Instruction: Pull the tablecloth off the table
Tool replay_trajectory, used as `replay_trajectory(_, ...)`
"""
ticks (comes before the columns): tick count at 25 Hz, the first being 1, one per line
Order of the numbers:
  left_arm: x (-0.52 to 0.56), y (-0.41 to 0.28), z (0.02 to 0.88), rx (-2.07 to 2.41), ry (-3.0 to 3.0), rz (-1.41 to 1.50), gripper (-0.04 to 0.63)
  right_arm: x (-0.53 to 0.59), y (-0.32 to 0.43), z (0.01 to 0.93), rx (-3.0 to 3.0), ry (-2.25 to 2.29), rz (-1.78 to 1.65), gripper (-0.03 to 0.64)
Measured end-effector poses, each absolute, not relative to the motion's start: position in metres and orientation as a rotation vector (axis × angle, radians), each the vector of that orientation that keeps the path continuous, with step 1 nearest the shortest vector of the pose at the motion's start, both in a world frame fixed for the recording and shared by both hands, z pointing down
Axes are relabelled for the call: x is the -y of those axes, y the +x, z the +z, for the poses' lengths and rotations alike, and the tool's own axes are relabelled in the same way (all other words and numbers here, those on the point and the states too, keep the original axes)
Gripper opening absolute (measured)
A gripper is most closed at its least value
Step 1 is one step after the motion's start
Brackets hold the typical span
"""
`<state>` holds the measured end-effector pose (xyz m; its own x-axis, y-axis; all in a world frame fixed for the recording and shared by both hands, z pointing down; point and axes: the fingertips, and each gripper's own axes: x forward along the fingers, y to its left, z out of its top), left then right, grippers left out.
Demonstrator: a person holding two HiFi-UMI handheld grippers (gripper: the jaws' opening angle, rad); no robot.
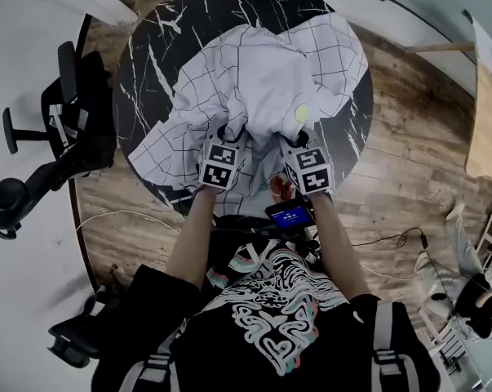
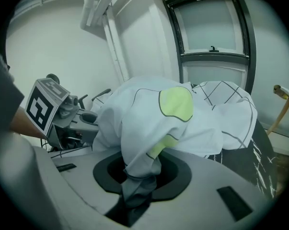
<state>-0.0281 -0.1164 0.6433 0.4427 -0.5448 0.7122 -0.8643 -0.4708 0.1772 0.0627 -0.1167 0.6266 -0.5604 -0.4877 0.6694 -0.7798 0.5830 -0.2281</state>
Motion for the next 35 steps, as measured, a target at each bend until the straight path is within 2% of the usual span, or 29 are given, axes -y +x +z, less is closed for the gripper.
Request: replay_trajectory(35, 0.089, -0.005, 0.596, 1.107, 2.326, 0.719, 0.083, 0.088, 0.033, 0.583, 2.443, 0.986, 0.740, 0.083)
